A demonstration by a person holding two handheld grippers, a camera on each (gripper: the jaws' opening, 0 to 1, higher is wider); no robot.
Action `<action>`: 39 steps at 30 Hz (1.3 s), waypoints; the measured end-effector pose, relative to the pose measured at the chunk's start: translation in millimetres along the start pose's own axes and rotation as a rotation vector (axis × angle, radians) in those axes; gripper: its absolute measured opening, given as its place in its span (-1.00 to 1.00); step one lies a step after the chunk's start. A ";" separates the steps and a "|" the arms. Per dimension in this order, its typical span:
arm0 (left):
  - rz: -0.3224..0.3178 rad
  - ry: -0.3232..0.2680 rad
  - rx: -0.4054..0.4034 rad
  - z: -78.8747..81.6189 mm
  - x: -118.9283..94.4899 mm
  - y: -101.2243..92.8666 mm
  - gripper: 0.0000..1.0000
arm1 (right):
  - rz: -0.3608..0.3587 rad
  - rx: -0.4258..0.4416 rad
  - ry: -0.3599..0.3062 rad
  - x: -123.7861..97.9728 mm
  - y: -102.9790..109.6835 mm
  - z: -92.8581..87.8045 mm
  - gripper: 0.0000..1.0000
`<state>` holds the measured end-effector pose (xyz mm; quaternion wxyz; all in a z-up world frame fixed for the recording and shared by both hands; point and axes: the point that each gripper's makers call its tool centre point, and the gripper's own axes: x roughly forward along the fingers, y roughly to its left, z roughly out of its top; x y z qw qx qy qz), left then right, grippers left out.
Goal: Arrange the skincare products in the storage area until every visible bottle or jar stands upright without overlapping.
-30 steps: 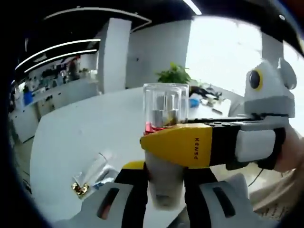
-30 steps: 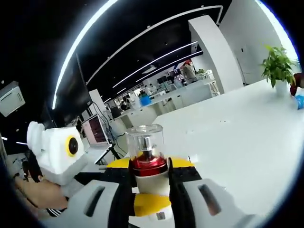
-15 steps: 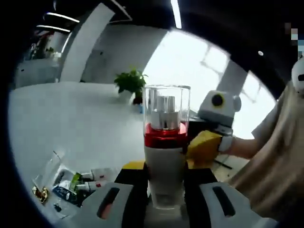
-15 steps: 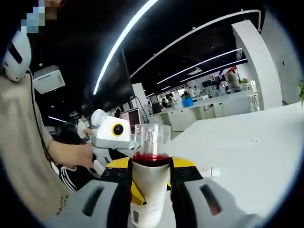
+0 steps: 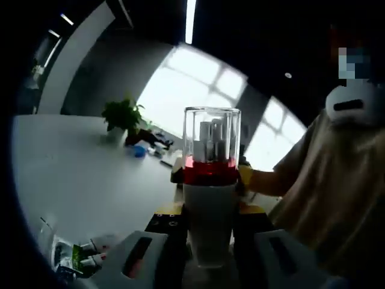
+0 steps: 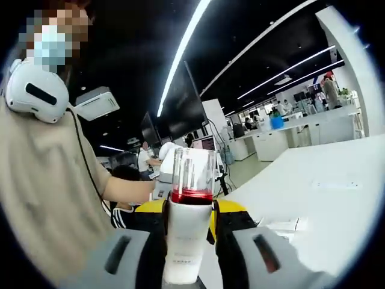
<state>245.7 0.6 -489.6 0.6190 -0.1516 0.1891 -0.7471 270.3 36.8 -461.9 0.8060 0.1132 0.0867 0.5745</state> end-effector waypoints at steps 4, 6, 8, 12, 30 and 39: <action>-0.028 -0.003 0.012 0.4 -0.1 -3.2 -0.50 | 0.035 -0.011 0.012 1.3 7.2 -0.6 -0.43; -0.040 0.006 0.013 0.5 0.7 -5.0 -0.50 | 0.044 -0.005 0.010 1.6 8.1 -0.9 -0.42; -0.051 0.020 0.024 0.0 1.8 -6.3 -0.50 | 0.045 0.001 0.013 2.8 7.4 -2.4 -0.37; -0.039 0.035 0.024 -1.5 1.4 -2.2 -0.49 | -0.005 0.063 0.020 4.1 0.7 -3.2 -0.45; 0.652 0.046 0.096 -11.5 2.8 86.2 -0.50 | -0.711 -0.040 0.047 -22.2 -89.4 -21.3 -0.49; 0.793 0.082 0.190 -24.4 1.3 93.6 -0.50 | -0.831 -0.138 0.005 -19.5 -84.9 -11.8 -0.48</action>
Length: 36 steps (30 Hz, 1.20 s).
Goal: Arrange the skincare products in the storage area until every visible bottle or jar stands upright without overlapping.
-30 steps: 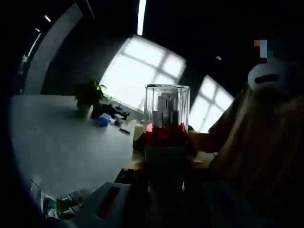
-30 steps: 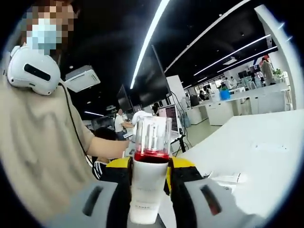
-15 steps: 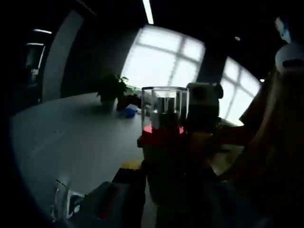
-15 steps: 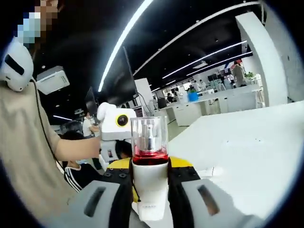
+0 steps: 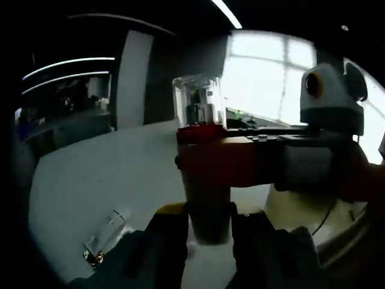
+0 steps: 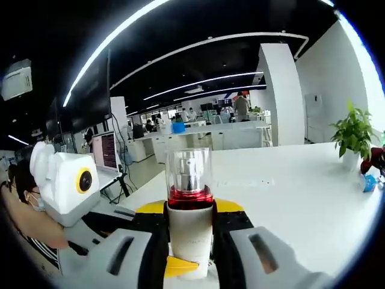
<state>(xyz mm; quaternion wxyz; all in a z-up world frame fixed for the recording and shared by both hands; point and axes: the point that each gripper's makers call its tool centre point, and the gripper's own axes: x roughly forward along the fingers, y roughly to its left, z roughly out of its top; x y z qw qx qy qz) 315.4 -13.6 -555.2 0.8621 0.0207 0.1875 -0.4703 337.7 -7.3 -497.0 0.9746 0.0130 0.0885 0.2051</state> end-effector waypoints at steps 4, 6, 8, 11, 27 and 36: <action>0.040 -0.042 0.015 10.5 -0.5 4.9 -0.49 | -0.017 0.014 -0.047 -2.6 2.1 9.2 -0.48; 0.056 -0.050 0.030 13.1 -0.7 6.3 -0.48 | -0.020 0.007 -0.052 -3.0 4.3 10.8 -0.48; 0.053 -0.052 0.039 13.1 -0.6 6.7 -0.49 | -0.024 -0.013 -0.057 -4.1 5.6 11.0 -0.47; 0.014 -0.030 0.062 10.1 -0.9 4.2 -0.51 | -0.016 -0.016 -0.055 -6.5 5.5 8.6 -0.47; -0.166 0.041 0.193 6.0 0.6 8.7 -0.53 | 0.268 -0.142 -0.019 -4.1 16.7 8.0 -0.40; -0.274 0.081 0.213 -6.7 15.7 9.3 -0.53 | 0.350 -0.184 0.016 2.0 8.7 -8.2 -0.38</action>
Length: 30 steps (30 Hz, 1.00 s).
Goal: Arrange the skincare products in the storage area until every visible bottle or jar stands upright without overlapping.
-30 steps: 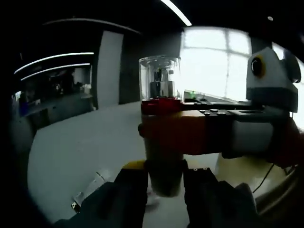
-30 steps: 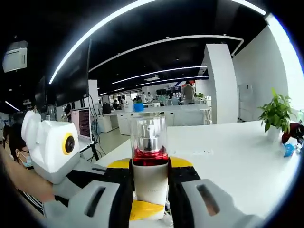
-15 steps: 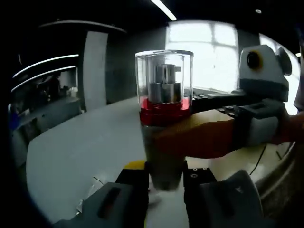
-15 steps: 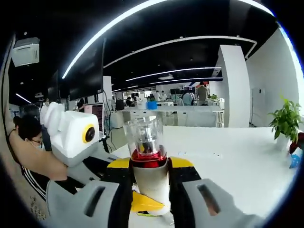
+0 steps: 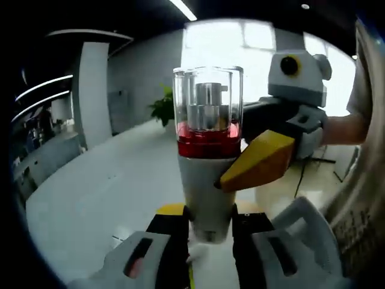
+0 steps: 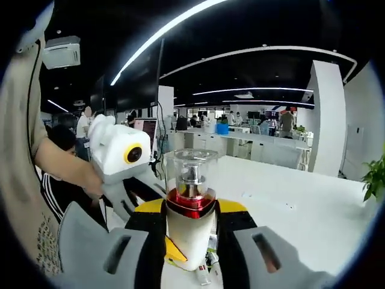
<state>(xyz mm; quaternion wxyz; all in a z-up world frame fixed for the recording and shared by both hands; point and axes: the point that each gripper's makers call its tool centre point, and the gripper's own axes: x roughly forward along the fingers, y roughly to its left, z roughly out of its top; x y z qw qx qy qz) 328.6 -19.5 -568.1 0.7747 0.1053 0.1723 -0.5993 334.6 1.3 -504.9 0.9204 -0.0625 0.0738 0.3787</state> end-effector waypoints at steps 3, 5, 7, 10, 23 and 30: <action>-0.026 0.019 0.014 -4.5 9.0 3.4 -0.53 | 0.010 -0.008 0.021 2.2 -7.0 -7.6 -0.38; -0.040 0.024 0.020 -5.3 13.3 5.9 -0.53 | 0.018 -0.009 0.022 3.4 -11.9 -10.3 -0.37; -0.056 0.019 0.019 -4.7 17.1 8.9 -0.53 | 0.022 -0.003 0.019 4.7 -17.1 -11.5 -0.37; -0.076 0.003 0.016 -2.3 22.9 13.7 -0.53 | 0.024 -0.007 0.007 7.1 -24.0 -11.9 -0.37; -0.131 0.044 0.092 -12.5 57.0 40.3 -0.52 | -0.011 -0.030 0.073 23.8 -56.8 -36.4 -0.37; -0.138 0.069 0.082 -26.9 70.5 51.7 -0.52 | -0.031 -0.047 0.108 33.8 -66.4 -53.9 -0.38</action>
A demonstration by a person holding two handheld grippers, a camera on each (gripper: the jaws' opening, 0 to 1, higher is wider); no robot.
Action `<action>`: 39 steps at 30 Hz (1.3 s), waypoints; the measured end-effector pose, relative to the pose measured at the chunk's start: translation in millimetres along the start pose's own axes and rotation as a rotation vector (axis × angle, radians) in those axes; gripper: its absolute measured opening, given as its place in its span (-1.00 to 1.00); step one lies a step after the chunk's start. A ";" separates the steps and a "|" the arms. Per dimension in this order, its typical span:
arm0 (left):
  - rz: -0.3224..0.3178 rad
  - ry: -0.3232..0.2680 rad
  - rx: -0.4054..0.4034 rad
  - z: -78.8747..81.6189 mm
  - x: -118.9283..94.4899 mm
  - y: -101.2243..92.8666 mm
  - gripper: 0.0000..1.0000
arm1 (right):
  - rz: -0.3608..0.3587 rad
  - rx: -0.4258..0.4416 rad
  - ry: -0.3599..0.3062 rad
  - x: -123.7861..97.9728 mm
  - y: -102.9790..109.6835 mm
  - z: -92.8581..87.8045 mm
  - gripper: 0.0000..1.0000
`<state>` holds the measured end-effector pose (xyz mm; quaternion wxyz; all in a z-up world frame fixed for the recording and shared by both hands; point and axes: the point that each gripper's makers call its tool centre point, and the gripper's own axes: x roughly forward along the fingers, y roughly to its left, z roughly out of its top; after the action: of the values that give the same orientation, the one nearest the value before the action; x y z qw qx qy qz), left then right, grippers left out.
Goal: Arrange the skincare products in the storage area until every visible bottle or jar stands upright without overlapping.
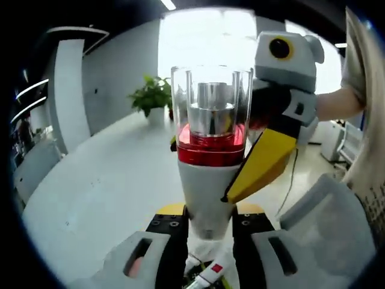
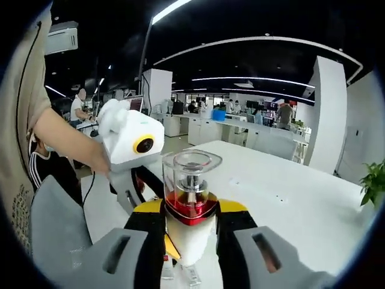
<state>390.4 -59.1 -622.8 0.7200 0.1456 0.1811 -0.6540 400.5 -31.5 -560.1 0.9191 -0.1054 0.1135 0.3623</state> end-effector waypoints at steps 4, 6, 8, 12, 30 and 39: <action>0.002 0.016 -0.001 -8.5 7.0 8.6 -0.52 | -0.017 0.012 0.012 6.7 -7.7 -10.2 -0.38; 0.003 0.026 -0.002 -13.2 11.2 13.0 -0.52 | -0.022 0.015 0.020 10.6 -11.0 -15.8 -0.38; 0.003 0.036 -0.008 -18.3 15.4 17.0 -0.52 | -0.025 0.020 0.030 14.5 -14.3 -21.9 -0.38; 0.002 0.053 -0.014 -27.6 23.2 23.2 -0.52 | -0.031 0.026 0.047 21.4 -19.7 -33.6 -0.38; 0.012 0.107 -0.044 -70.4 58.0 56.1 -0.51 | -0.065 0.027 0.126 53.3 -43.7 -84.3 -0.38; 0.024 0.117 -0.048 -79.5 66.9 60.8 -0.51 | -0.078 0.019 0.155 58.0 -48.3 -96.8 -0.38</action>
<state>450.5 -76.8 -725.6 0.7194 0.1683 0.2365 -0.6310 462.3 -55.5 -663.4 0.9219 -0.1290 0.1838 0.3158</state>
